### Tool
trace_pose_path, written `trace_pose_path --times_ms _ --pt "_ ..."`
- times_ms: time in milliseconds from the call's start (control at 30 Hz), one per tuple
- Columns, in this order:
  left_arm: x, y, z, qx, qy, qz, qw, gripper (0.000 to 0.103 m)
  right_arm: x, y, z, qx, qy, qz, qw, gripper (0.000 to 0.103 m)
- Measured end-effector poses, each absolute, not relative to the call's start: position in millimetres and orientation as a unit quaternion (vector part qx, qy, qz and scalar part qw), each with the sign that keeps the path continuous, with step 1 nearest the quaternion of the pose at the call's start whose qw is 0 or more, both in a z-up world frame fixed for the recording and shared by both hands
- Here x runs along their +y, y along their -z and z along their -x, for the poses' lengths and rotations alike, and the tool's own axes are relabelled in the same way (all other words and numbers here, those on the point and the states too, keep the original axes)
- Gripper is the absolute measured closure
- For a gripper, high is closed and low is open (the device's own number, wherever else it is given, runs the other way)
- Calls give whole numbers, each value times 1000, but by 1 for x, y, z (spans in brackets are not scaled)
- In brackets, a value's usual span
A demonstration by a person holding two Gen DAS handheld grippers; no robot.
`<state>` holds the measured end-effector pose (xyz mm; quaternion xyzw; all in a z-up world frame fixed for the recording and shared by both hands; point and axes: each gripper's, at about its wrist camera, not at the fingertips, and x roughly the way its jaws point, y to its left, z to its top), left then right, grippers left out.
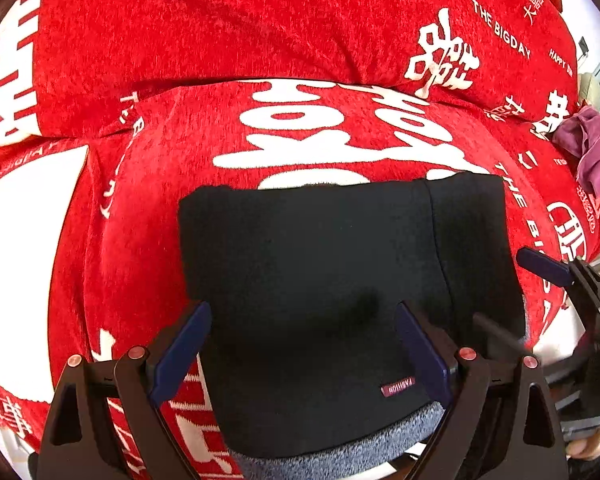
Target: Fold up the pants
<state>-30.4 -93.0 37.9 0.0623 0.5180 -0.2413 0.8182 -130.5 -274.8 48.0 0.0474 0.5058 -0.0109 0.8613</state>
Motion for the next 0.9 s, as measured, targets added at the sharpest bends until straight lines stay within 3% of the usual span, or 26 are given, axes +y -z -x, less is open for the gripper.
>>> trace_pose_path --times_ms 233,567,700,900 --pt "-114 -30 12 519 240 -94 815 10 -265 -18 115 531 -1 -14 847 1" --pt "-119 -38 29 504 258 -104 818 10 -264 -33 162 512 4 -47 857 0" --pt "-130 -14 33 510 242 -147 812 1 -251 -23 167 504 22 -2 864 0" --pt "-93 -38 56 492 252 -92 828 1 -257 -27 169 507 27 -11 862 0"
